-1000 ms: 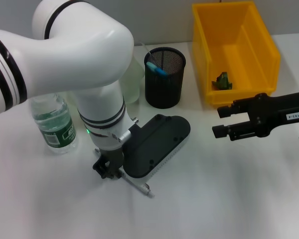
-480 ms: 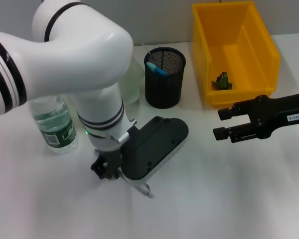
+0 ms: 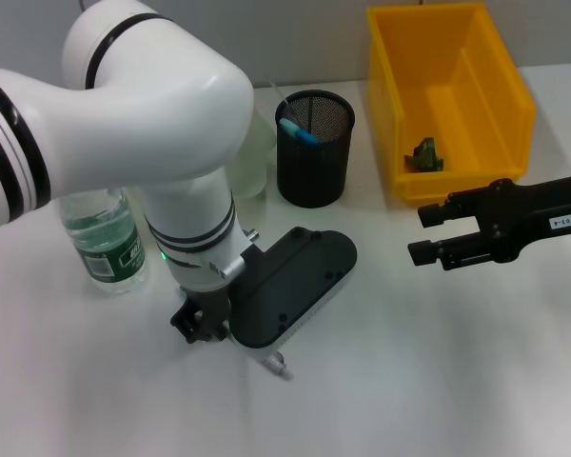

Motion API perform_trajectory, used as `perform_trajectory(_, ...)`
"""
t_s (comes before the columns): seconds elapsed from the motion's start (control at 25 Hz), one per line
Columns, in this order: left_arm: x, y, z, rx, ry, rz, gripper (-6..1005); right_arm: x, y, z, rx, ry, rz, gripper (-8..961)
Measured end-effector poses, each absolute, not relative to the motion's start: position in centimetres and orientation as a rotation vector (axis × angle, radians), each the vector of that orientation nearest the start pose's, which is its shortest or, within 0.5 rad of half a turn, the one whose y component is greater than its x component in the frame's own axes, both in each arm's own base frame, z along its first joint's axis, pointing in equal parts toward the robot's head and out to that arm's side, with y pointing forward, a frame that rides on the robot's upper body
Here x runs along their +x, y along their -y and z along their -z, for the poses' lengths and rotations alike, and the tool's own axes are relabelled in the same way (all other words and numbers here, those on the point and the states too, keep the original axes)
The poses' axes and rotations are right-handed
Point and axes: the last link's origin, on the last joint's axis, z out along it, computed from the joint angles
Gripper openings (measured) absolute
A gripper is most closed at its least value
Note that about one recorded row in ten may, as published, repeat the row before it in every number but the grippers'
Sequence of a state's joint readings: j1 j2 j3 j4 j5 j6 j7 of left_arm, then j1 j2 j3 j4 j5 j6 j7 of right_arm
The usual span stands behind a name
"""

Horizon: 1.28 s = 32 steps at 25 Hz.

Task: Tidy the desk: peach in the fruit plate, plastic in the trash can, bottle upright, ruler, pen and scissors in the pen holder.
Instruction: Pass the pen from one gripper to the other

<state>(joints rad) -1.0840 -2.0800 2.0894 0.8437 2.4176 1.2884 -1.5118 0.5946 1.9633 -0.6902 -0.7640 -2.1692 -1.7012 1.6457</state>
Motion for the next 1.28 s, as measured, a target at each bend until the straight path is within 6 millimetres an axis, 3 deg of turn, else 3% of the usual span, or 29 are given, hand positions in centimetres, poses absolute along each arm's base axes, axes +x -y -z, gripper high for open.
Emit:
perform_trajectory(0.6, -11.5, -35.6, 11.8, -2.839, -1.355, -1.145, 142, 26.1, -34.3, -5.2, -2.859, -0.767, -0.441, 723)
perform_trajectory(0.84, -10.9, -36.3, 10.8, -2.941, -1.143, -0.991, 146, 26.0, -34.0, -6.0, -2.868, -0.736, -0.426, 723)
perform_trajectory(1.28, -11.5, -37.5, 8.2, -3.104, -0.417, -0.384, 154, 26.4, -32.6, -9.6, -2.815, -0.683, -0.503, 722)
